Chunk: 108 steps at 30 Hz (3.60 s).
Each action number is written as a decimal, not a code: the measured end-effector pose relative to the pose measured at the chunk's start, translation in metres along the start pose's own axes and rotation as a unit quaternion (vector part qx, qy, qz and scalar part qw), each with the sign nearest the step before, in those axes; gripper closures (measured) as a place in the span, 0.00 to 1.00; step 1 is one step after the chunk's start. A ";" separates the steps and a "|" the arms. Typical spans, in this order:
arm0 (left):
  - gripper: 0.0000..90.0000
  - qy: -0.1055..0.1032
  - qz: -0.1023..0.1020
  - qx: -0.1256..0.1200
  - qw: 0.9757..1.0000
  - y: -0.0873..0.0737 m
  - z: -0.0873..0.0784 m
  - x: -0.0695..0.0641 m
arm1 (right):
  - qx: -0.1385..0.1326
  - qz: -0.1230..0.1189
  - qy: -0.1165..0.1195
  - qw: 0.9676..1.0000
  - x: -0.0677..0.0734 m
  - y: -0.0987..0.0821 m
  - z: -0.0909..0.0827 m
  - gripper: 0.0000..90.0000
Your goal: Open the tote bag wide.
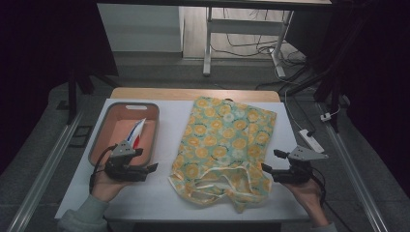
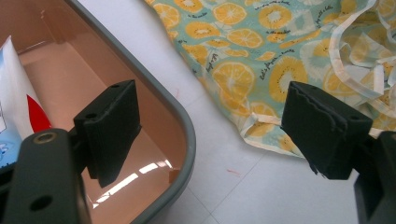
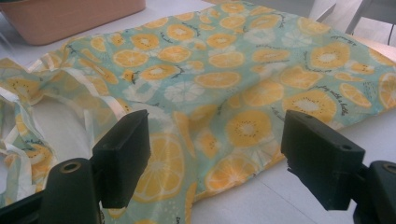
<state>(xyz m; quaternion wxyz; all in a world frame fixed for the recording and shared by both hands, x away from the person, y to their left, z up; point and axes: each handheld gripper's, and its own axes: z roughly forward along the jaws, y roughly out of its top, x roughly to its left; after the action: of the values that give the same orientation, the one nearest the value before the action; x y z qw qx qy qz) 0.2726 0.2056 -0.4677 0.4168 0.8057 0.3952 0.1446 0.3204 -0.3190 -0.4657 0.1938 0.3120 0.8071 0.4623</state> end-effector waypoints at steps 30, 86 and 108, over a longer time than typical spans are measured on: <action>0.24 -0.050 0.082 0.024 0.995 0.054 0.029 -0.038 | -0.004 -0.003 0.013 1.000 0.003 0.003 0.002 0.26; 0.98 -0.168 0.101 0.065 0.978 0.051 0.063 -0.067 | 0.125 -0.110 0.136 0.977 0.086 0.020 0.025 0.20; 0.98 -0.162 0.069 0.020 0.984 0.057 0.034 -0.042 | 0.223 -0.134 0.097 0.961 0.080 -0.012 0.061 0.58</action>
<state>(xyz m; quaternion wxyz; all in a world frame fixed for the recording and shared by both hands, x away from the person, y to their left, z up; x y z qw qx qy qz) 0.2938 0.1358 -0.4396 0.4482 0.8519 0.2688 0.0323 0.2948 -0.2313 -0.5086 0.1005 0.1896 0.9391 0.2682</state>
